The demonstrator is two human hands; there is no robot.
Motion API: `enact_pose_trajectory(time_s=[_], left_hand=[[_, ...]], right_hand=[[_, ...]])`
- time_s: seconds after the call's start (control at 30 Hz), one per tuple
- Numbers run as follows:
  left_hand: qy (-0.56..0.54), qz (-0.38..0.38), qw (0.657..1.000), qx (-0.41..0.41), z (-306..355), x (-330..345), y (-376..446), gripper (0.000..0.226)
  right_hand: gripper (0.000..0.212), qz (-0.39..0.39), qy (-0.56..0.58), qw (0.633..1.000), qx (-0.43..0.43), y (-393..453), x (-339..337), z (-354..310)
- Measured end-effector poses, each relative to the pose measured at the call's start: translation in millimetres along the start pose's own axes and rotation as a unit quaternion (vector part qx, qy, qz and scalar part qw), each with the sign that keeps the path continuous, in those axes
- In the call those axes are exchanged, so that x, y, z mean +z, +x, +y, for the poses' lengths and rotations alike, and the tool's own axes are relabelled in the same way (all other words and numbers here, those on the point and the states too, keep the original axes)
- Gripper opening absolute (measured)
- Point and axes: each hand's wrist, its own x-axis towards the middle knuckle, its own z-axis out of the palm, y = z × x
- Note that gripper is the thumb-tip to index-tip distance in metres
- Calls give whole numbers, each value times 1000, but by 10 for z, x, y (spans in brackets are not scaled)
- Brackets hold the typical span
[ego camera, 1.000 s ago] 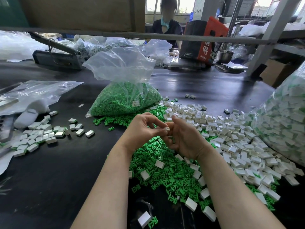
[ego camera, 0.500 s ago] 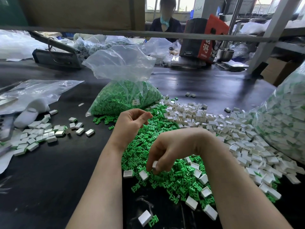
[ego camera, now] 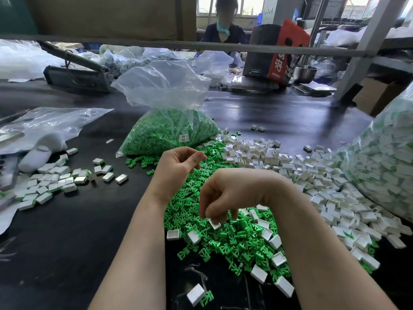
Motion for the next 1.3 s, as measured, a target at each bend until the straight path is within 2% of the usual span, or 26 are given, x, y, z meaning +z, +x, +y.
enact_pose_trajectory(time_s=[0.03,0.07,0.17,0.4,0.63,0.7,0.77,0.9,0.97,1.1,1.2,1.3], left_hand=[[1,-2,1000,0,-2,3,1,15],[0,-4,1000,-2,-6,5,3,15],[-2,-12,1000,-9,-17,3,11,15],[-7,-43,999,-29,-16,29,8,15],[5,-78,996,-52,-1,66,-8,13],[14,-86,995,-58,-10,65,-7,11],[13,-103,992,-67,-15,59,-8,8],[-28,-163,982,-93,0,73,-18,12],[-36,-164,982,-90,13,96,-23,15],[-90,-119,985,-84,13,96,-28,15],[-187,-89,974,-95,19,69,-25,24],[-292,-83,947,-106,44,53,-24,25]], right_hand=[[12,30,-59,998,17,20,6,14],[22,41,-109,992,41,44,21,25],[44,33,-162,981,100,106,94,40],[28,67,-177,978,91,129,104,60],[22,152,-227,958,91,150,66,141],[21,175,-186,964,76,154,52,202],[16,220,-95,970,49,152,27,281],[15,304,106,947,3,138,-8,448],[18,321,143,936,-16,144,-18,500],[27,332,174,926,-39,144,-48,592],[32,298,36,953,38,137,-44,646],[37,281,-97,952,76,183,-2,633]])
